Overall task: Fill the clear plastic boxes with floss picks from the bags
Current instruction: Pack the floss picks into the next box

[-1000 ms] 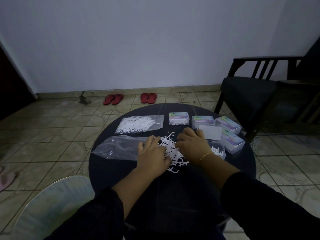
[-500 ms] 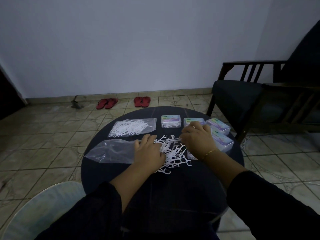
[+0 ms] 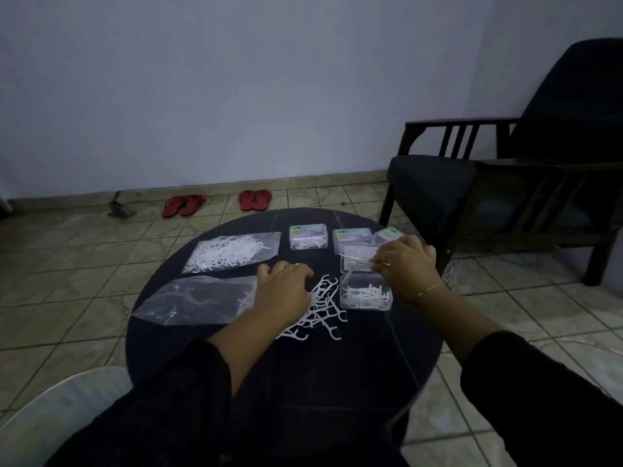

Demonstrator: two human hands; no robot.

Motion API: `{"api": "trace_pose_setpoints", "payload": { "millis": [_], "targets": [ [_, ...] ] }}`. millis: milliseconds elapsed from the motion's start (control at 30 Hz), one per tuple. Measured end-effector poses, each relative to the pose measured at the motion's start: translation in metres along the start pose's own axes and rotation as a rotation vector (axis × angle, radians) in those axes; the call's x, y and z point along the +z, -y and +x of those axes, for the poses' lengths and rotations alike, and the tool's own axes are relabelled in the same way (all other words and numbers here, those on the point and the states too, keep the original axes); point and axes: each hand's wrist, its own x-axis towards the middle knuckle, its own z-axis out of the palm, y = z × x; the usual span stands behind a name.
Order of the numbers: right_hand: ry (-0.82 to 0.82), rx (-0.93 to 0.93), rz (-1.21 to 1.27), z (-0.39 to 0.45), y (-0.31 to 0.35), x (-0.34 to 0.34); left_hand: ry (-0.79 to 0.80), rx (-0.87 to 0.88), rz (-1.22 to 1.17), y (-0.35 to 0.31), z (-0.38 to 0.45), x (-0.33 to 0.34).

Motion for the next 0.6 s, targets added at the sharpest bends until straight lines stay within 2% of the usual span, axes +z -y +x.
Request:
{"api": "trace_pose_setpoints", "payload": {
  "millis": [400, 600],
  "targets": [
    [0.183, -0.02, -0.128, 0.003, 0.003, 0.017, 0.134, 0.046, 0.078, -0.009, 0.008, 0.011],
    [0.16, -0.027, -0.087, 0.002, 0.0, 0.023, 0.142, 0.066, 0.115, -0.011, 0.011, 0.014]
  ]
}}
